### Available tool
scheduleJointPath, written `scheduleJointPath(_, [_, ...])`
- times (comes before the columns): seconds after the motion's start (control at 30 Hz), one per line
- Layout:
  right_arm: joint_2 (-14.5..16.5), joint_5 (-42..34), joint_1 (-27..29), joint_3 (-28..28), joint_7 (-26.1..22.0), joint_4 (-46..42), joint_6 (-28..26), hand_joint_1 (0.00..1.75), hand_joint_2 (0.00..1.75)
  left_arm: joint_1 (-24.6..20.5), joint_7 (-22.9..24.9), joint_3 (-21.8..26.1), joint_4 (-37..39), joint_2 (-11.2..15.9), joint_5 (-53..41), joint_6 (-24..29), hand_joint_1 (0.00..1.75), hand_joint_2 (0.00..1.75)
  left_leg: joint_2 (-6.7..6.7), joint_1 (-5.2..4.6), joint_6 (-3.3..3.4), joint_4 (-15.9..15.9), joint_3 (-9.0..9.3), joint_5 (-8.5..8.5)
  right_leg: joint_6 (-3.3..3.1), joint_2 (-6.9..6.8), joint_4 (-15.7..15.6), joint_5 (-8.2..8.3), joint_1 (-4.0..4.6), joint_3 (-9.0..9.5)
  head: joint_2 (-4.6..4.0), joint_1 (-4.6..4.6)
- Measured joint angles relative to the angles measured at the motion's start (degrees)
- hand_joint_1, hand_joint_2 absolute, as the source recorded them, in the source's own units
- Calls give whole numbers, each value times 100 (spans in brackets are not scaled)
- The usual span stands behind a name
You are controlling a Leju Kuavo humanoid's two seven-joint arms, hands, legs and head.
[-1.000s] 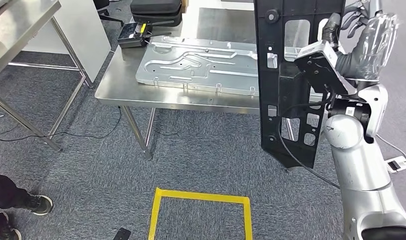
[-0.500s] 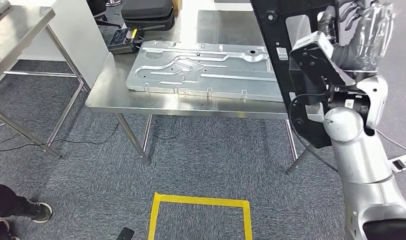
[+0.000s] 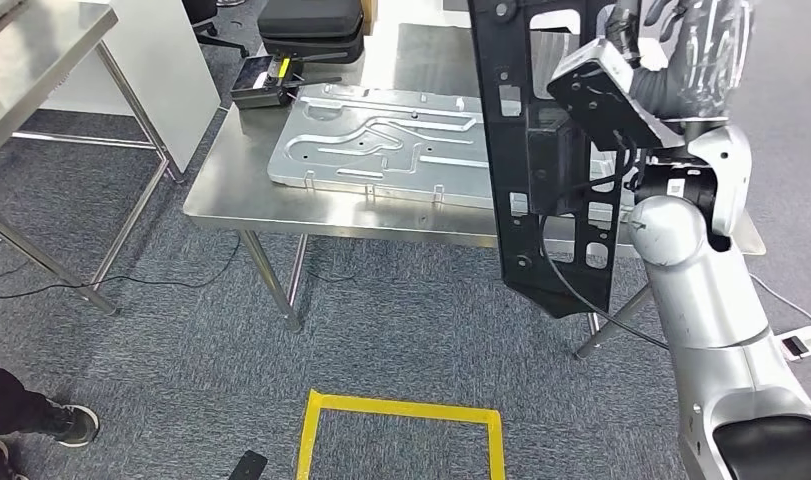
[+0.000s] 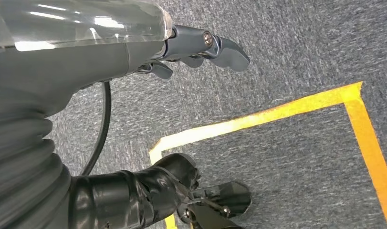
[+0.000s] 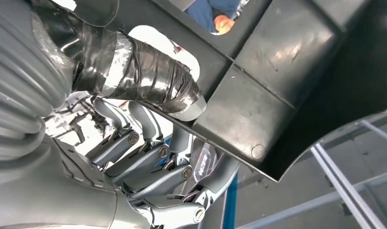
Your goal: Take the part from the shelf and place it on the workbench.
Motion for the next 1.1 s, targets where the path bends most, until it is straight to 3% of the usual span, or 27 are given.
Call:
scheduleJointPath(0.07, [14, 0, -77, 37, 8, 55, 13, 175, 175, -4, 0, -1, 0, -9, -15, -2, 0, 175, -9, -10, -34, 24, 55, -65, -40, -1, -748, 386, 18, 321, 0, 1])
scheduleJointPath(0.1, [19, 0, -120, 52, 15, 83, 15, 175, 175, -6, -1, -1, 0, -11, -20, -3, 0, 175, -12, -18, -58, 30, 63, -87, -66, 0, -998, 453, 35, 441, 0, 1])
scheduleJointPath(0.17, [34, -2, -184, 77, 38, 135, 20, 175, 175, -7, -1, -3, 0, -14, -28, -9, 0, 175, -9, -33, -108, 24, 63, -103, -110, 10, -1144, 413, 67, 515, 0, 0])
scheduleJointPath(0.27, [58, -7, -243, 105, 68, 201, 22, 175, 175, -10, -8, -4, 0, -16, -38, -15, 0, 175, 5, -41, -190, 138, 36, -215, -198, 17, -1219, 393, 19, 580, 1, -4])
scheduleJointPath(0.3, [68, -8, -268, 110, 70, 221, 22, 175, 175, -13, -10, -5, 0, -16, -39, -15, 0, 175, 9, -39, -215, 352, -60, -333, -232, 12, -1242, 389, 2, 610, 1, -5])
scheduleJointPath(0.37, [96, -9, -301, 120, 70, 259, 23, 175, 175, -11, -13, -6, 0, -15, -38, -15, 0, 175, 14, -18, -249, 1069, -433, -632, -279, 4, -1250, 365, 9, 641, 0, -9])
scheduleJointPath(0.43, [119, -11, -305, 139, 72, 301, 24, 175, 175, -3, -13, -7, 0, -15, -37, -15, 0, 175, 15, -8, -267, 1610, -783, -727, -293, 7, -1241, 337, 19, 666, 0, -9])
scheduleJointPath(0.47, [124, -12, -305, 149, 73, 322, 24, 175, 175, -1, -12, -7, 0, -15, -31, -15, 0, 175, 15, -7, -267, 1588, -825, -613, -288, 10, -1236, 319, 21, 685, -1, -8])
scheduleJointPath(0.5, [126, -13, -307, 157, 75, 339, 23, 175, 175, 0, -9, -6, 0, -15, -16, -15, 0, 175, 15, -7, -259, 1346, -756, -402, -281, 13, -1231, 299, 22, 712, 0, -9])
scheduleJointPath(0.57, [133, -15, -321, 167, 78, 364, 22, 175, 175, -3, -3, -5, 0, -15, 22, -19, 0, 175, 12, -17, -223, 571, -434, 37, -251, 18, -1219, 249, 32, 765, -1, -8])
scheduleJointPath(0.6, [138, -17, -335, 171, 80, 374, 22, 175, 175, -8, -1, -4, 0, -15, 39, -20, 0, 175, 10, -26, -204, 276, -303, 147, -230, 23, -1211, 231, 40, 774, -1, -7])
scheduleJointPath(0.63, [144, -20, -348, 175, 82, 383, 22, 175, 175, -11, 1, -4, 0, -15, 46, -13, 0, 175, 7, -37, -187, 109, -231, 180, -204, 27, -1207, 221, 49, 773, -1, -5])
scheduleJointPath(0.77, [155, -28, -389, 192, 94, 401, 22, 175, 175, -14, 16, -4, 0, -27, 37, 72, 0, 175, 9, -22, -87, -18, -179, 176, -91, 25, -1146, 154, 43, 733, 1, -6])
scheduleJointPath(0.83, [157, -28, -429, 197, 96, 406, 22, 175, 175, -25, 17, -4, 0, -38, 36, 93, 0, 175, 15, -3, -28, -61, -145, 188, -46, 18, -670, -107, 24, 511, 1, -4])
scheduleJointPath(0.9, [160, -33, -452, 204, 105, 422, 23, 175, 175, -32, 25, -4, 0, -41, 30, 113, 0, 175, 15, -4, -1, -52, -140, 174, -12, 18, 89, -405, 15, 121, 0, -3])
scheduleJointPath(0.93, [160, -37, -452, 208, 113, 434, 24, 175, 175, -29, 30, -4, 0, -42, 25, 124, 0, 175, 14, -5, 2, -43, -138, 165, -1, 17, 329, -441, 10, -22, 0, -4])
scheduleJointPath(0.97, [160, -41, -454, 214, 122, 445, 24, 175, 175, -27, 34, -4, 0, -43, 19, 135, 0, 175, 12, -4, 2, -31, -134, 153, 4, 16, 372, -373, 6, -75, 0, -4])
scheduleJointPath(1.0, [160, -43, -463, 218, 132, 452, 24, 175, 175, -27, 34, -4, 0, -44, 15, 142, 0, 175, 9, -4, -5, -17, -127, 138, 0, 15, 171, -196, 2, -6, 1, -4])
scheduleJointPath(1.03, [160, -44, -481, 222, 142, 457, 24, 175, 175, -27, 30, -5, 0, -46, 12, 144, 0, 175, 4, -4, -16, -1, -118, 120, -13, 11, -210, 37, 0, 157, 1, -4])
scheduleJointPath(1.1, [160, -46, -533, 224, 164, 463, 25, 175, 175, -31, 15, -6, 0, -50, 4, 145, 0, 175, -4, -20, -57, 29, -115, 88, -55, 8, -928, 319, 21, 486, 0, -5])
